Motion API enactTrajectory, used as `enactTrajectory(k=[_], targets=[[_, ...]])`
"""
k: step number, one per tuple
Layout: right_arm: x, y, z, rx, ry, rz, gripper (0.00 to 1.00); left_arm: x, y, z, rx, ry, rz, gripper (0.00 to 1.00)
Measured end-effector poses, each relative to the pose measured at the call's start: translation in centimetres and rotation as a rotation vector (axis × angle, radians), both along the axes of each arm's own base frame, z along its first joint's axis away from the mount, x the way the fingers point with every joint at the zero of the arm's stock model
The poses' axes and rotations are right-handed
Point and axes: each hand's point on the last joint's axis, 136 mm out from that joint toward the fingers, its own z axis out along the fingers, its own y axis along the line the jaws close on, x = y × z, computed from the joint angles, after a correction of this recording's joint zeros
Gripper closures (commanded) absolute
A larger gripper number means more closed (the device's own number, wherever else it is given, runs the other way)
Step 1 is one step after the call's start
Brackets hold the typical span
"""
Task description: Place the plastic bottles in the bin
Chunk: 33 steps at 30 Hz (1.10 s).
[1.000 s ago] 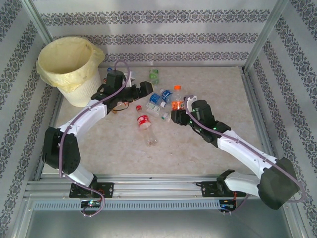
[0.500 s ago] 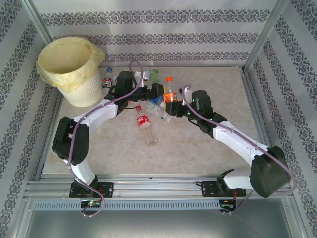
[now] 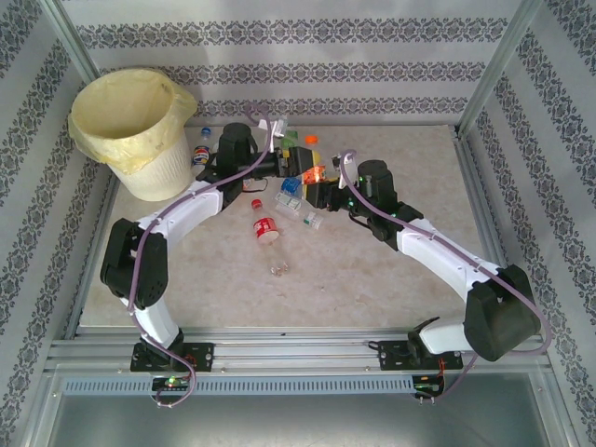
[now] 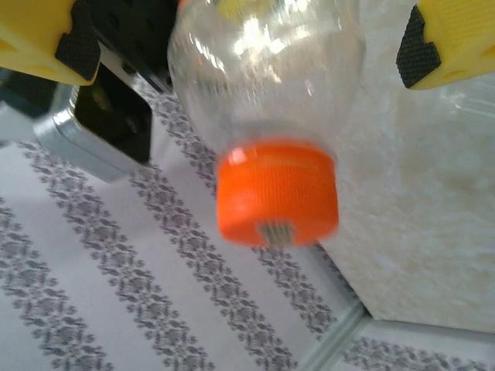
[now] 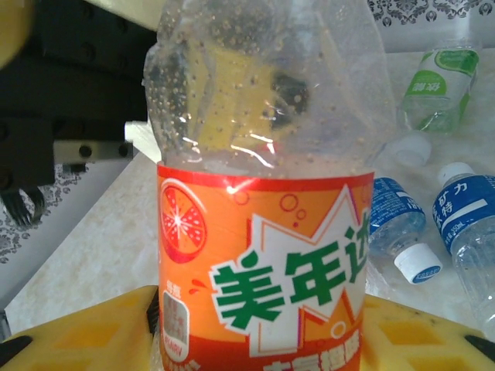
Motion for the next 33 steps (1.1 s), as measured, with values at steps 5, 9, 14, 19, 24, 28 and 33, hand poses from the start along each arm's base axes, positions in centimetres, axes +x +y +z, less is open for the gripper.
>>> enactTrajectory(k=[5, 9, 14, 19, 24, 28, 33], targets=[[0.0, 0.7, 0.7, -0.038, -0.026, 0.023, 0.51, 0.9, -1.0, -0.9, 0.111, 0.009, 0.04, 0.09], [-0.3, 1.3, 0.9, -0.081, -0.045, 0.033, 0.51, 0.8, -2.1, -2.8, 0.192, 0.044, 0.038, 0.2], [-0.2, 1.1, -0.6, -0.131, -0.019, 0.036, 0.49, 0.5, -2.1, -3.9, 0.238, 0.073, 0.035, 0.33], [-0.5, 1.1, -1.1, -0.156, -0.01, 0.047, 0.31, 0.4, -1.9, -4.4, 0.253, 0.088, 0.034, 0.39], [-0.5, 1.1, -0.7, -0.171, -0.039, 0.063, 0.08, 0.7, -1.6, -4.6, 0.262, 0.095, 0.055, 0.42], [-0.9, 1.0, -0.2, -0.175, -0.053, 0.072, 0.02, 1.1, -1.1, -4.7, 0.264, 0.105, 0.082, 0.43], [-1.8, 0.4, 1.4, -0.157, -0.088, 0.067, 0.02, 1.7, -0.4, -5.0, 0.262, 0.13, 0.116, 0.44]])
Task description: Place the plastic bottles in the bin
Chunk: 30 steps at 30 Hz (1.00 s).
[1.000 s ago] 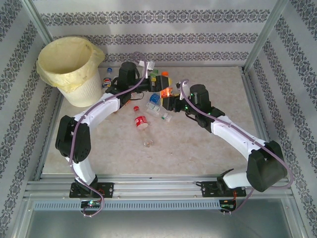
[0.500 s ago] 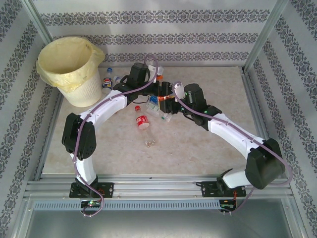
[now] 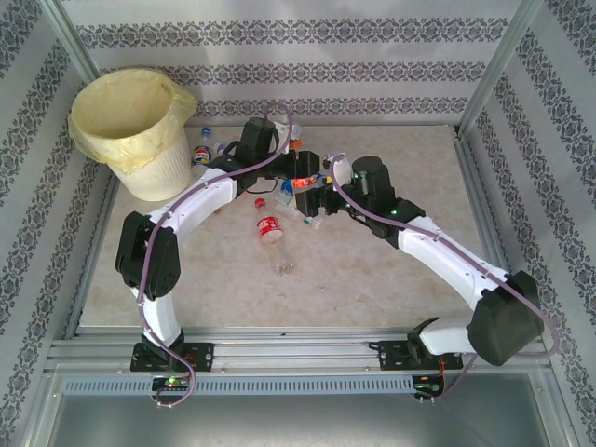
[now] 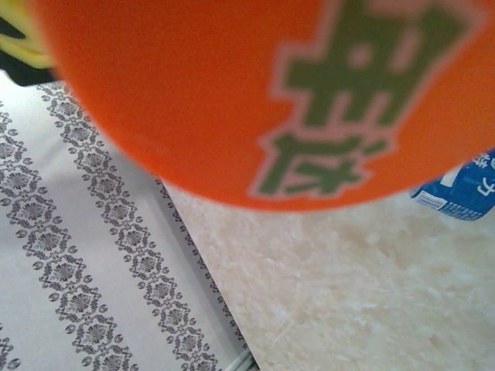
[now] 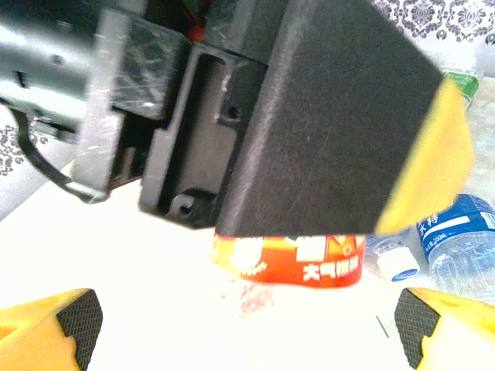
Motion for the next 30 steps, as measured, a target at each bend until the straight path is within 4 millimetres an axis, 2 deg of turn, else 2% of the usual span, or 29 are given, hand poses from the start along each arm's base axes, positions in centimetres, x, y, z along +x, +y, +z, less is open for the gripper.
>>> enactTrajectory(k=[8, 16, 22, 30], targets=[[-0.5, -1.6, 1.1, -0.002, -0.053, -0.064, 0.02, 1.2, 2.0, -1.2, 0.01, 0.039, 0.079, 0.44], [-0.3, -5.0, 2.6, 0.008, -0.147, -0.229, 0.02, 2.8, 4.8, 0.0, 0.035, -0.008, 0.176, 0.44], [0.7, -7.9, 2.0, 0.0, -0.148, -0.365, 0.02, 3.9, 8.9, 2.7, 0.109, -0.083, 0.292, 0.44], [1.4, -8.7, 1.2, -0.009, -0.126, -0.418, 0.02, 5.7, 15.6, 9.8, 0.249, -0.242, 0.5, 0.44]])
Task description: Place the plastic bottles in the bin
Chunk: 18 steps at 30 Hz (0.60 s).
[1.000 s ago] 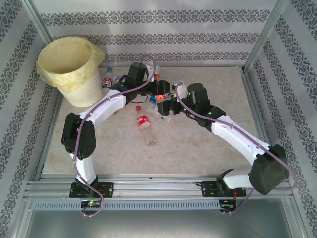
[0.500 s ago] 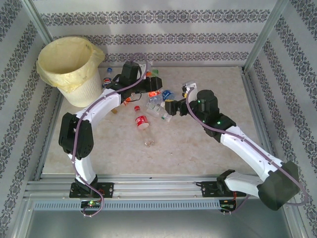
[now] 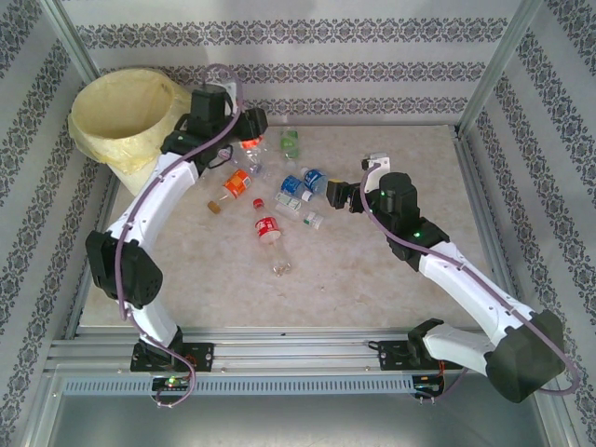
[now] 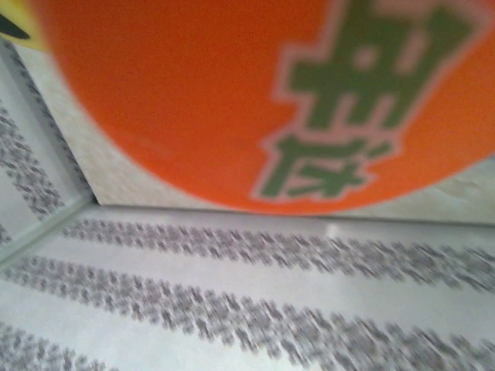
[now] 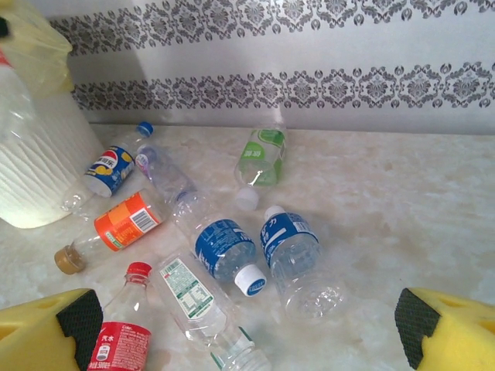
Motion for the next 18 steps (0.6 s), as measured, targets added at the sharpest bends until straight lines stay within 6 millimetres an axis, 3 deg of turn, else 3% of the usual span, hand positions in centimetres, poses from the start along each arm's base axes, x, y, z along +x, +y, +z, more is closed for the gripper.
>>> enactTrajectory(k=[11, 18], targets=[[0.4, 0.2, -1.2, -0.002, 0.034, -0.009, 0.02, -0.3, 7.9, 9.8, 0.241, -0.226, 0.288, 0.44], [0.6, 0.3, -1.4, 0.004, 0.04, -0.011, 0.02, -0.7, 15.4, 13.0, 0.348, -0.283, 0.521, 0.44]])
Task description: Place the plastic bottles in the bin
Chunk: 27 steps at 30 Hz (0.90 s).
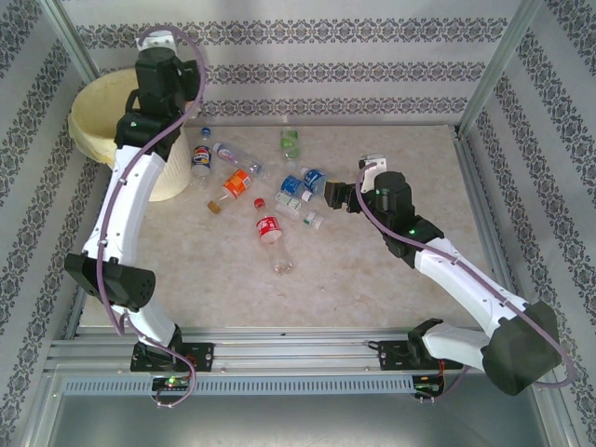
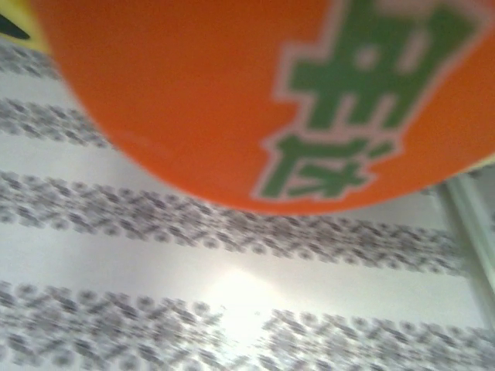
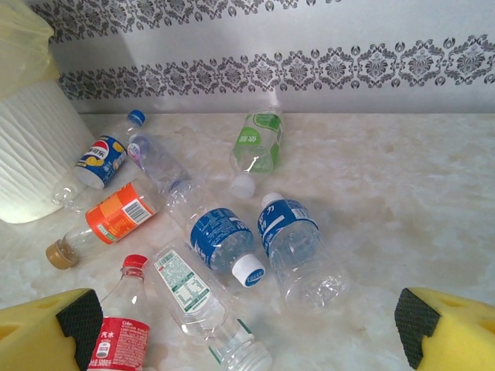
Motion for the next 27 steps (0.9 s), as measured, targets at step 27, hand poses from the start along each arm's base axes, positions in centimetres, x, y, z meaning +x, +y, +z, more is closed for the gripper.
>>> enactTrajectory(k=[27], targets=[[0.3, 0.2, -1.0, 0.005, 0.031, -0.001, 0.02, 0.8, 20.7, -6.8, -0.122, 0.029, 0.605, 0.36]])
